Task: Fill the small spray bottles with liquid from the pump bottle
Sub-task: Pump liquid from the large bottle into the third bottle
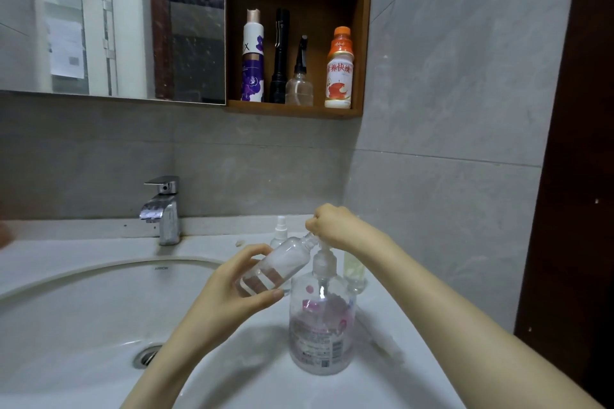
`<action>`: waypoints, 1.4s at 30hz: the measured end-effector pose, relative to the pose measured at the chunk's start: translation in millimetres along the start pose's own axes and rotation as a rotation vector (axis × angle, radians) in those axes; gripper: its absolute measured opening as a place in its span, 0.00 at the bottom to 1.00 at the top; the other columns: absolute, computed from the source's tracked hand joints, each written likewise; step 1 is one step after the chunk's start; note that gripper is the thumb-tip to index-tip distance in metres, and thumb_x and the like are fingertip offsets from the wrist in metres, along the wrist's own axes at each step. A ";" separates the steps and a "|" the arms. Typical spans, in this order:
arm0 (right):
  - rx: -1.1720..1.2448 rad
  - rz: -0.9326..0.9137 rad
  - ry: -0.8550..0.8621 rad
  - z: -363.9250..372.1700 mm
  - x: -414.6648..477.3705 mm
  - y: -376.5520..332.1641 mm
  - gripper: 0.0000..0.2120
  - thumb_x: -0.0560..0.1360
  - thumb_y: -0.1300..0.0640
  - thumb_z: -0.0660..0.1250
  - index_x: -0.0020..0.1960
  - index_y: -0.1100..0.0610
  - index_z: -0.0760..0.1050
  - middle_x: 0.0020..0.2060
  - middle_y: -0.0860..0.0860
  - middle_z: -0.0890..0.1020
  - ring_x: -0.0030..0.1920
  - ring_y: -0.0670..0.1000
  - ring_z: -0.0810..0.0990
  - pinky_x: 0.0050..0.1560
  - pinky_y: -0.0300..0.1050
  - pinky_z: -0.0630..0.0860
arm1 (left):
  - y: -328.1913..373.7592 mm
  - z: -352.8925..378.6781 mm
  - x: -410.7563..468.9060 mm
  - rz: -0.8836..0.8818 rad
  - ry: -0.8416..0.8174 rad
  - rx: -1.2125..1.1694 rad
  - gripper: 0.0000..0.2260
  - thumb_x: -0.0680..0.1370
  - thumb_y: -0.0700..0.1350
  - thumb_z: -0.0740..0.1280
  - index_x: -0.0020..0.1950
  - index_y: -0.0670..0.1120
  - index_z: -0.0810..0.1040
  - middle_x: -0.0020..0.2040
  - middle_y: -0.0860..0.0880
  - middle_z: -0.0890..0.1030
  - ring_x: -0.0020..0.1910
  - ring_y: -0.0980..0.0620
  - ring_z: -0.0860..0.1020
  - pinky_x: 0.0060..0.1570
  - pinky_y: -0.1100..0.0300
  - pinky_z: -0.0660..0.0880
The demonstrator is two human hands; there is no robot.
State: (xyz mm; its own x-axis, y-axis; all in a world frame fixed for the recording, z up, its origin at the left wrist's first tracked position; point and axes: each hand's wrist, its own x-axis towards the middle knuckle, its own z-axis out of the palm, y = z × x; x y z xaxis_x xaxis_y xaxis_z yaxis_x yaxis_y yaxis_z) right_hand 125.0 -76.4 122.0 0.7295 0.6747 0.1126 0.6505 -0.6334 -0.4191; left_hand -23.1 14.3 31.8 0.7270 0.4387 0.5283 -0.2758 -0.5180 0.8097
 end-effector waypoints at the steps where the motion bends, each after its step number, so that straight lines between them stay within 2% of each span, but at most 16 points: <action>1: -0.018 -0.004 0.010 -1.9 -1.3 -1.7 0.14 0.77 0.57 0.56 0.32 0.57 0.61 0.34 0.53 0.66 0.34 0.55 0.65 0.31 0.44 0.59 | 0.9 -1.1 -0.5 -0.005 0.004 0.010 0.20 0.65 0.40 0.76 0.53 0.52 0.76 0.47 0.55 0.81 0.39 0.62 0.79 0.38 0.73 0.73; 3: -0.039 -0.009 0.020 -4.8 -3.4 -5.0 0.15 0.77 0.56 0.56 0.32 0.57 0.61 0.33 0.52 0.66 0.37 0.56 0.67 0.33 0.44 0.61 | 2.0 -3.1 -0.4 -0.002 0.006 0.031 0.20 0.67 0.36 0.77 0.53 0.52 0.76 0.46 0.54 0.82 0.38 0.63 0.78 0.38 0.73 0.73; 7: 0.044 -0.018 -0.043 -3.4 -7.1 0.3 0.12 0.78 0.60 0.54 0.36 0.60 0.63 0.33 0.53 0.66 0.29 0.51 0.63 0.28 0.41 0.58 | 1.1 -1.4 -0.8 0.001 -0.006 0.028 0.20 0.67 0.32 0.75 0.52 0.51 0.77 0.46 0.50 0.82 0.37 0.62 0.78 0.38 0.72 0.73; 11: 0.000 -0.007 -0.101 0.0 -2.1 -2.0 0.14 0.78 0.63 0.54 0.34 0.59 0.62 0.32 0.53 0.66 0.29 0.50 0.63 0.28 0.41 0.59 | -2.7 -1.4 -0.9 -0.013 -0.018 0.011 0.19 0.63 0.43 0.74 0.49 0.59 0.77 0.48 0.49 0.82 0.39 0.56 0.80 0.40 0.67 0.75; 15: -0.038 -0.039 -0.023 -6.5 2.4 -3.8 0.15 0.77 0.58 0.56 0.33 0.58 0.61 0.32 0.53 0.66 0.30 0.53 0.65 0.29 0.42 0.59 | 1.4 -2.5 2.1 -0.005 -0.016 0.010 0.18 0.63 0.42 0.75 0.50 0.56 0.78 0.47 0.50 0.82 0.39 0.60 0.79 0.39 0.71 0.74; 18: -0.010 -0.050 0.066 -5.3 4.3 -2.2 0.15 0.77 0.57 0.56 0.33 0.56 0.59 0.33 0.52 0.65 0.37 0.57 0.65 0.33 0.44 0.61 | 4.3 -4.7 3.9 0.009 -0.013 0.028 0.19 0.65 0.38 0.77 0.52 0.50 0.77 0.47 0.47 0.82 0.38 0.61 0.79 0.37 0.72 0.73; 20: 0.075 -0.019 0.092 -0.6 7.2 1.3 0.10 0.77 0.59 0.55 0.38 0.60 0.67 0.38 0.55 0.70 0.38 0.57 0.68 0.39 0.46 0.66 | 5.4 -4.4 4.8 0.009 -0.018 0.009 0.20 0.62 0.41 0.75 0.52 0.50 0.77 0.46 0.46 0.82 0.38 0.61 0.79 0.37 0.72 0.73; 22: 0.127 0.002 0.091 4.7 10.0 3.8 0.11 0.76 0.63 0.54 0.51 0.63 0.74 0.48 0.59 0.75 0.43 0.59 0.73 0.47 0.48 0.72 | 5.0 -3.3 5.4 0.012 -0.026 0.002 0.19 0.62 0.43 0.73 0.50 0.53 0.78 0.47 0.48 0.82 0.38 0.60 0.79 0.38 0.72 0.73; 25: 0.083 0.012 0.078 5.5 11.7 1.8 0.13 0.76 0.64 0.54 0.56 0.62 0.75 0.52 0.60 0.75 0.46 0.59 0.73 0.53 0.50 0.73 | 1.0 -2.8 5.7 0.009 -0.016 0.038 0.19 0.62 0.45 0.73 0.50 0.59 0.76 0.47 0.55 0.81 0.39 0.60 0.79 0.40 0.71 0.74; 28: -0.020 -0.012 0.070 0.2 9.5 0.5 0.07 0.76 0.63 0.54 0.42 0.59 0.70 0.43 0.56 0.73 0.43 0.59 0.69 0.41 0.46 0.69 | 3.0 -2.5 2.7 0.003 -0.011 0.031 0.18 0.63 0.44 0.74 0.51 0.55 0.77 0.48 0.53 0.81 0.39 0.60 0.79 0.39 0.72 0.73; 31: -0.099 -0.045 0.067 -2.8 7.8 -0.6 0.13 0.76 0.63 0.53 0.33 0.56 0.59 0.35 0.53 0.67 0.41 0.57 0.65 0.33 0.44 0.61 | 6.3 -2.9 2.1 0.007 -0.011 0.044 0.19 0.66 0.34 0.76 0.52 0.49 0.76 0.45 0.48 0.82 0.36 0.63 0.78 0.36 0.73 0.72; 33: -0.094 -0.040 0.030 -3.8 8.7 -2.3 0.12 0.76 0.64 0.55 0.35 0.57 0.62 0.40 0.56 0.70 0.41 0.58 0.67 0.37 0.44 0.65 | 7.9 -3.6 1.6 0.012 -0.008 0.057 0.19 0.68 0.30 0.74 0.52 0.48 0.76 0.45 0.48 0.82 0.36 0.64 0.78 0.36 0.74 0.71; 35: -0.071 -0.031 -0.025 -3.4 9.4 -1.8 0.07 0.77 0.65 0.56 0.43 0.60 0.70 0.45 0.58 0.70 0.38 0.57 0.68 0.33 0.41 0.64 | 7.6 -2.6 1.1 0.018 -0.016 0.062 0.19 0.68 0.30 0.74 0.53 0.48 0.76 0.46 0.47 0.82 0.36 0.63 0.78 0.37 0.74 0.71; 37: -0.029 -0.028 -0.054 -0.3 10.2 -1.0 0.07 0.78 0.65 0.56 0.51 0.61 0.72 0.46 0.58 0.70 0.36 0.56 0.68 0.30 0.40 0.64 | 3.5 -2.7 0.9 0.018 -0.018 0.047 0.19 0.68 0.32 0.75 0.52 0.49 0.76 0.45 0.45 0.82 0.35 0.62 0.78 0.37 0.73 0.71; 40: 0.008 0.000 -0.052 7.8 14.2 0.4 0.12 0.78 0.65 0.58 0.58 0.64 0.74 0.53 0.61 0.76 0.46 0.56 0.71 0.44 0.42 0.68 | -0.6 -2.9 -0.8 0.012 -0.016 0.032 0.18 0.64 0.41 0.75 0.49 0.55 0.78 0.47 0.47 0.82 0.37 0.60 0.79 0.39 0.71 0.73; 42: 0.026 0.014 -0.021 7.4 14.9 1.1 0.10 0.76 0.65 0.57 0.52 0.63 0.75 0.50 0.60 0.76 0.44 0.57 0.71 0.44 0.43 0.69 | 0.8 -2.3 -0.5 0.008 -0.003 0.039 0.18 0.65 0.39 0.76 0.49 0.55 0.78 0.46 0.47 0.82 0.36 0.61 0.78 0.38 0.72 0.73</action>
State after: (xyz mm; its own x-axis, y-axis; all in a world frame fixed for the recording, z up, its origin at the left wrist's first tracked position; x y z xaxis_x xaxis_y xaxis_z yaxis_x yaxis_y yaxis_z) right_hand 135.0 -64.3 116.6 0.7335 0.6740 0.0880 0.6345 -0.6325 -0.4442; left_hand -25.1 15.3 32.8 0.7264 0.4325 0.5341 -0.2569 -0.5499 0.7947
